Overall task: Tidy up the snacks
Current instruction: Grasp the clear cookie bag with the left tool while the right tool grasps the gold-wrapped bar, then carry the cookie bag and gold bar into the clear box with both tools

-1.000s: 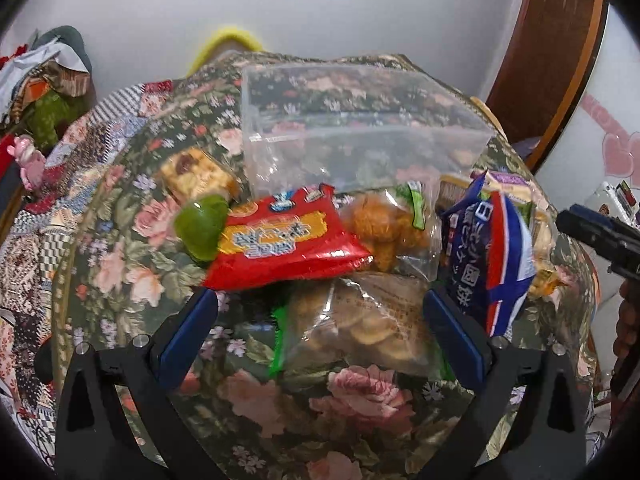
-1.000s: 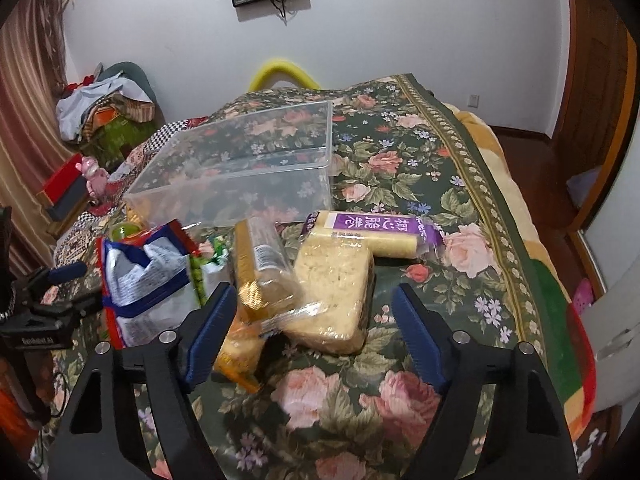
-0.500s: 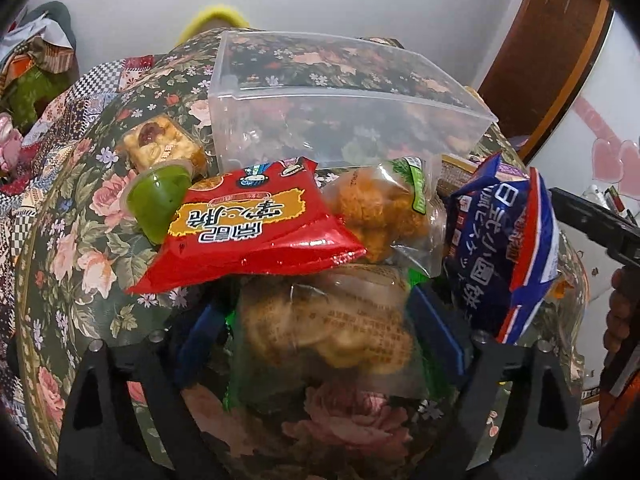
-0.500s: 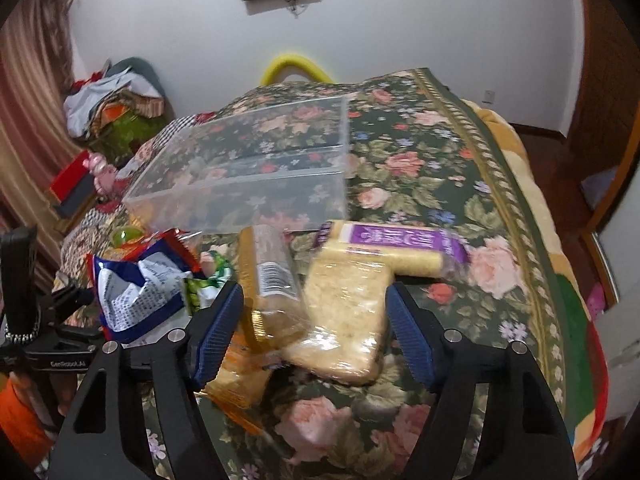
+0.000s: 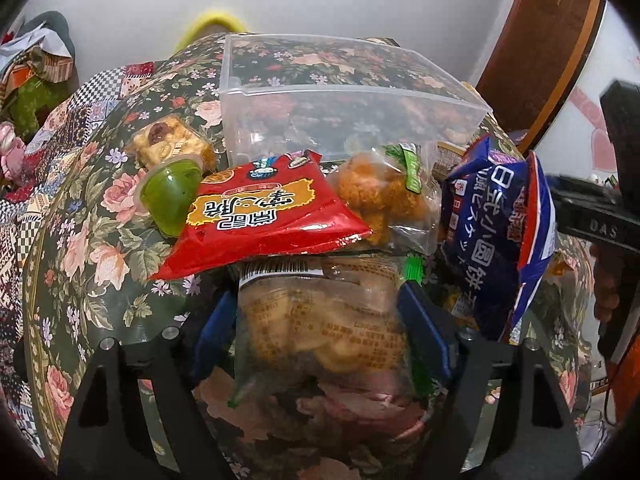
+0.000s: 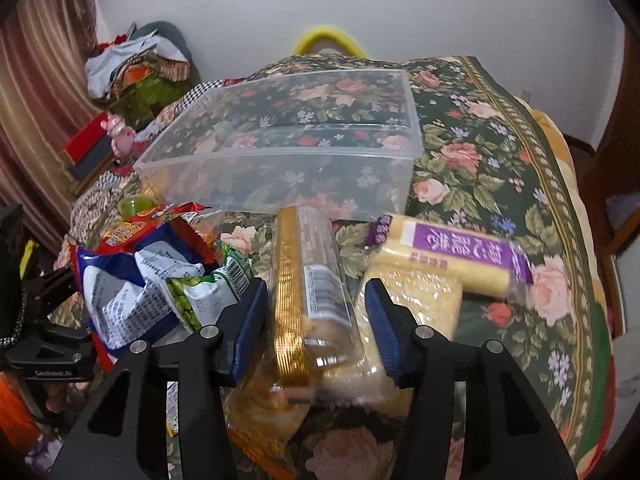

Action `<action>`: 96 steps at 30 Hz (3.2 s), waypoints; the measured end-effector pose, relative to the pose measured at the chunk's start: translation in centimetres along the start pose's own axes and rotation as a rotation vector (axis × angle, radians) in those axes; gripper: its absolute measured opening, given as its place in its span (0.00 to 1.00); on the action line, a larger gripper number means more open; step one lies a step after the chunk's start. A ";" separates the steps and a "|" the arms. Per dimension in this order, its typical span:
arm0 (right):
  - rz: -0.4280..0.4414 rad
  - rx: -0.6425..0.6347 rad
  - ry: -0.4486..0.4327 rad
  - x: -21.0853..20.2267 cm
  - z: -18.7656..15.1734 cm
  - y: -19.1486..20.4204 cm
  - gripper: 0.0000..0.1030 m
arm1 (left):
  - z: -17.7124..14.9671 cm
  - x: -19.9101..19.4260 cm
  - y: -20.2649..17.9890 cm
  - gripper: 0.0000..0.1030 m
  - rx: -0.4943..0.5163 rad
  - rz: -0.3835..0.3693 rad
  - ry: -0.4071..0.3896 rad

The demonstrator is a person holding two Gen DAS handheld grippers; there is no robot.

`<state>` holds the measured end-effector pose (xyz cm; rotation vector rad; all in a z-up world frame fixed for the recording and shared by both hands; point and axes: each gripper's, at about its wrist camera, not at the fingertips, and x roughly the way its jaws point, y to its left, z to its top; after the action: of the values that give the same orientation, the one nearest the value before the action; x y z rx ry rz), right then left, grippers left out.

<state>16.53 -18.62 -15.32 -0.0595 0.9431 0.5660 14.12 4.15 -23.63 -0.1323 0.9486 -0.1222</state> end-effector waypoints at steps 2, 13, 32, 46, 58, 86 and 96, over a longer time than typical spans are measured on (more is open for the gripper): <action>-0.008 -0.031 0.008 0.5 0.4 0.3 0.47 | -0.1 0.3 -0.2 0.80 0.011 -0.002 0.005; 0.015 -0.063 0.057 2.4 0.7 0.6 0.36 | -0.2 -0.4 -0.2 0.62 0.010 -0.003 0.014; 0.028 -0.020 -0.123 -5.1 1.4 1.6 0.36 | 1.4 -8.0 -1.0 0.40 0.008 0.020 -0.133; 0.027 0.016 -0.257 -8.4 3.2 1.9 0.36 | 7.3 -12.0 -1.7 0.40 0.026 0.033 -0.312; 0.018 0.019 -0.320 -7.1 6.8 1.6 0.36 | 13.1 -8.9 -0.9 0.40 0.013 0.041 -0.334; -0.038 0.008 -0.076 5.5 11.3 -1.6 0.36 | 18.9 5.3 1.6 0.40 -0.030 0.037 -0.070; -0.043 -0.004 -0.065 5.1 11.0 -1.5 0.37 | 18.2 4.9 2.2 0.47 -0.024 0.048 -0.057</action>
<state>27.84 -14.50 -13.01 -0.0645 0.8754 0.5269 31.87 6.59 -17.49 -0.1340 0.8958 -0.0622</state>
